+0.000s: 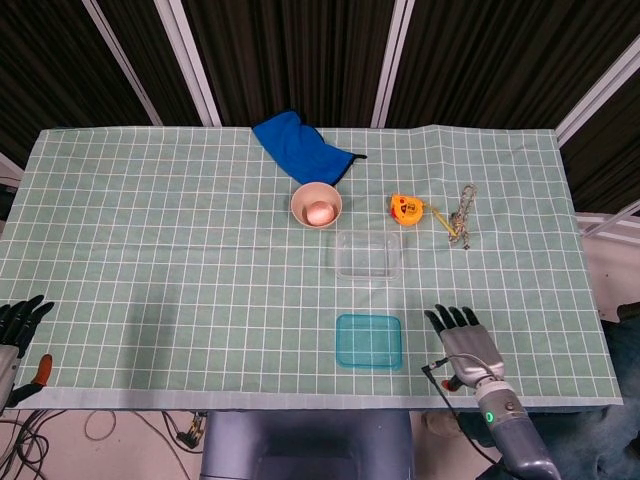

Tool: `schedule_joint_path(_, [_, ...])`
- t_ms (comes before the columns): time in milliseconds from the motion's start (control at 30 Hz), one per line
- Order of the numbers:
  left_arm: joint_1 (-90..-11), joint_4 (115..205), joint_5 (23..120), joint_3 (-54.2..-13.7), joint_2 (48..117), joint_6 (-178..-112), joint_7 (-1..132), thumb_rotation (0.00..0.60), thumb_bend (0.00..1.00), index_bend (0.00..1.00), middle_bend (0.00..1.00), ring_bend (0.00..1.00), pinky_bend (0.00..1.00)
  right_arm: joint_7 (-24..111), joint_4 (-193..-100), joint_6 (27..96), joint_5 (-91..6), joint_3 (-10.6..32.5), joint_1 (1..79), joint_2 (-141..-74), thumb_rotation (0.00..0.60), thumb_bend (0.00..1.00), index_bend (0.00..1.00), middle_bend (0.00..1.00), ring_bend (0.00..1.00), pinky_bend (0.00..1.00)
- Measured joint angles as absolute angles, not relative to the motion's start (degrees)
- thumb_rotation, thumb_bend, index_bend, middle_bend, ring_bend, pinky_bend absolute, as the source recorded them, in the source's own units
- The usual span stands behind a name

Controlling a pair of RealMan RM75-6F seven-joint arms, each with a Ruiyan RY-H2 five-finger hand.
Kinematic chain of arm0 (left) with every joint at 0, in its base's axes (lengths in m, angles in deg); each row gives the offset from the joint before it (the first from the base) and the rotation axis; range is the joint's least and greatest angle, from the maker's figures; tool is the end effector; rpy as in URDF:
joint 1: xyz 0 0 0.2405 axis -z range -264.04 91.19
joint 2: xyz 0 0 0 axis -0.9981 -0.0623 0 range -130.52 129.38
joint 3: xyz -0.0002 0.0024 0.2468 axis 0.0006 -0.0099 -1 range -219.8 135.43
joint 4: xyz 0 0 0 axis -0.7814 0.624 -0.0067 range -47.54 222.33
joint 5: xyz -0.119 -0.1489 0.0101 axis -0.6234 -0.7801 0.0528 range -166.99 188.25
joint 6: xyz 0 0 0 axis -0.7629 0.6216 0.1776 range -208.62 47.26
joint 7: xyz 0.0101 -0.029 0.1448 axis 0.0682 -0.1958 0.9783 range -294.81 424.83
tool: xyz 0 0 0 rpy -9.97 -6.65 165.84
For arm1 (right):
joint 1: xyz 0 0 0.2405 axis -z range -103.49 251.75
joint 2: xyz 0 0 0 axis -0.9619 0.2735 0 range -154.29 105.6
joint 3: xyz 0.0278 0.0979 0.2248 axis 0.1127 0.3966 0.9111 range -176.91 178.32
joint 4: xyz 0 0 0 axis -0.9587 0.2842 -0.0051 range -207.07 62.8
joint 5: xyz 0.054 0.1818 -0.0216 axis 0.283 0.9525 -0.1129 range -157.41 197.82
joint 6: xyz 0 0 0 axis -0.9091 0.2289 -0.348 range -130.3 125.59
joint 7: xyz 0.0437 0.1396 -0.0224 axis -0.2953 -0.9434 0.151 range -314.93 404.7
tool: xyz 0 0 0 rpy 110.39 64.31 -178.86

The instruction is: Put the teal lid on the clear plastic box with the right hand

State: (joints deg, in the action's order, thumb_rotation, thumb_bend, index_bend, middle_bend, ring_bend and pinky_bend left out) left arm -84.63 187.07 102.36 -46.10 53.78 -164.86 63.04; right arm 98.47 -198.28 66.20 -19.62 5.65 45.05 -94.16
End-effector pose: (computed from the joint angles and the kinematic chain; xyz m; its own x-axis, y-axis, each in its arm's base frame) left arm -0.2879 0.1421 0.1896 0.4070 0.1561 0.9000 0.9131 -0.0415 -0.4057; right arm -0.1763 -0.2242 0.0691 0.5184 -0.5103 0.6861 -0.8364 -0.1358 0.5310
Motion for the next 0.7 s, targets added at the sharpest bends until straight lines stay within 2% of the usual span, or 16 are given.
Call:
schedule_joint_path(300, [-84.46,187.28,101.96,-46.21,53.59,-164.14,62.55,0.6,0.53,0.06,0.0,0.0,0.0,103.38,-197.03,76.83,-12.12,8.0,39.02,-109.25,0.6,0.12,0.0,0.0,0.0,0.0])
schedule_joint_path(700, [-84.4,187.43,102.03,-46.31,53.34,-164.02,61.96,0.6,0.53,0.06,0.0,0.0,0.0,107.73,-190.58,83.83,-4.47,11.46,33.43,-120.42,0.6,0.12,0.0,0.0,0.0,0.0])
